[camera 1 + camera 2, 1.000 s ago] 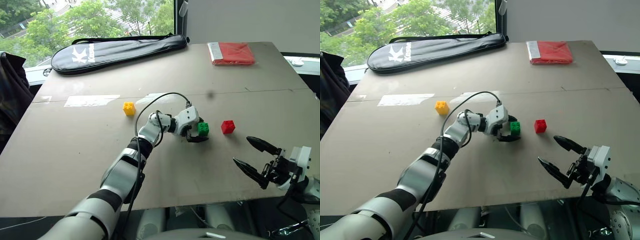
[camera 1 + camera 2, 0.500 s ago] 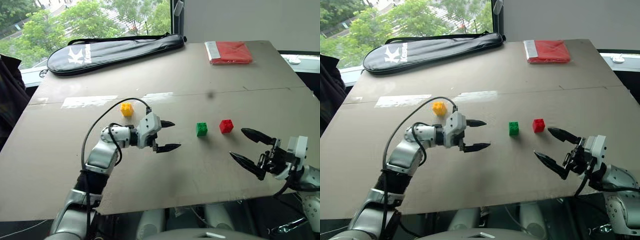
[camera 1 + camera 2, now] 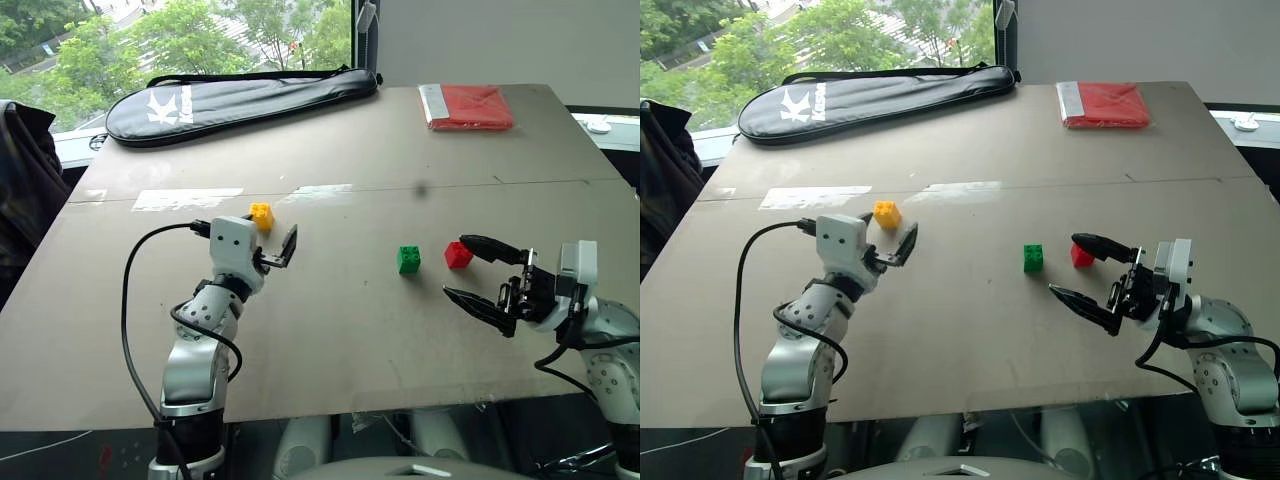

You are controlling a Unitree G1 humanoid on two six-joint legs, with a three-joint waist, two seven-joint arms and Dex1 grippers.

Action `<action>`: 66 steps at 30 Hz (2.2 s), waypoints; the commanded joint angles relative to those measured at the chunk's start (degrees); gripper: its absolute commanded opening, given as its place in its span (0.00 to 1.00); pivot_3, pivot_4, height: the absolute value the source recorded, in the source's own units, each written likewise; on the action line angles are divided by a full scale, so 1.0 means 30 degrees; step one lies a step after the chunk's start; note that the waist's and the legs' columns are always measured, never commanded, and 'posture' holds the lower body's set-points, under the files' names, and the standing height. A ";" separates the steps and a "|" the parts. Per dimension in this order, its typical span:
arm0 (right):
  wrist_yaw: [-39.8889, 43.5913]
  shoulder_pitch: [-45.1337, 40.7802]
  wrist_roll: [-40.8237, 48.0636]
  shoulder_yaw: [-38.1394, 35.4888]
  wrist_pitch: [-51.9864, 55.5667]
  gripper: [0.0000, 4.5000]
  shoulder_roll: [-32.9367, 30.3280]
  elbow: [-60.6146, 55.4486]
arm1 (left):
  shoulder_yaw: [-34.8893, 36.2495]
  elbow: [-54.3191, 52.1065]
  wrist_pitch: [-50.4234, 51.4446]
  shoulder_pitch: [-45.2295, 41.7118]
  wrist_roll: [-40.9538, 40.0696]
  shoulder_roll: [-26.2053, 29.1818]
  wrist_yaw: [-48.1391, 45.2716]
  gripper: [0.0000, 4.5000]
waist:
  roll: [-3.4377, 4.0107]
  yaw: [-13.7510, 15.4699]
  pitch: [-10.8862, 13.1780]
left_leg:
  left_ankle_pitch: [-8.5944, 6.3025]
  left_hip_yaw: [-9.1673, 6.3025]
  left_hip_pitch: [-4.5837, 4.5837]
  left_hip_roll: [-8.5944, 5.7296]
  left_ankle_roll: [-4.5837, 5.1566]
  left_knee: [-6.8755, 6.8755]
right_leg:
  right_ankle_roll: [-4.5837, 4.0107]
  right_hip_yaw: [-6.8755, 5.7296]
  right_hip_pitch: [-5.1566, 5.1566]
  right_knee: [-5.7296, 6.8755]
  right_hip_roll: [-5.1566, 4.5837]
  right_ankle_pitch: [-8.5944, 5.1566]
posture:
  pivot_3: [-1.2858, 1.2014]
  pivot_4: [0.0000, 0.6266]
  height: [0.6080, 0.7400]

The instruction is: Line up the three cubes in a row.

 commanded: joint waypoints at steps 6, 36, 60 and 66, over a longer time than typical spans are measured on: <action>0.0018 0.0105 0.0084 -0.0076 -0.0269 1.00 0.0258 -0.0599 | -0.0241 0.5179 -0.1965 -0.2343 0.0918 0.1098 0.0721 0.98 | -0.0003 -0.0006 -0.0001 | 0.0000 -0.0006 -0.0007 -0.0018 -0.0001 0.0000 | -0.0004 -0.0033 -0.0001 0.0000 0.0011 0.0001 | 0.52 0.24 0.70; -0.0378 0.3158 -0.0483 -0.1044 -0.1398 1.00 0.0320 -0.1425 | -0.3236 1.2710 -0.7132 -0.5583 -0.4042 0.4914 -1.6217 0.28 | 0.0015 0.0066 -0.0023 | 0.0015 0.0072 -0.0020 -0.0012 -0.0028 0.0000 | -0.0049 -0.0036 0.0011 -0.0020 -0.0029 -0.0015 | 0.52 0.24 0.70; -0.1484 0.6015 -0.1200 -0.1045 -0.3285 1.00 0.1540 -0.2369 | -0.7194 2.7116 -1.3946 -1.4991 0.0129 0.1506 -2.3125 0.51 | -0.0035 0.0024 -0.0012 | 0.0013 0.0089 -0.0022 -0.0032 -0.0020 0.0011 | 0.0059 -0.0029 0.0014 -0.0016 0.0028 -0.0040 | 0.52 0.24 0.70; -0.1490 0.6049 -0.1159 -0.1100 -0.3320 1.00 0.1424 -0.2330 | -0.7157 2.7545 -1.5114 -1.4891 0.0914 0.1710 -2.2458 1.00 | -0.0040 0.0001 -0.0015 | 0.0013 0.0083 -0.0015 -0.0029 -0.0020 0.0012 | 0.0063 -0.0032 0.0015 -0.0010 0.0029 -0.0042 | 0.52 0.24 0.70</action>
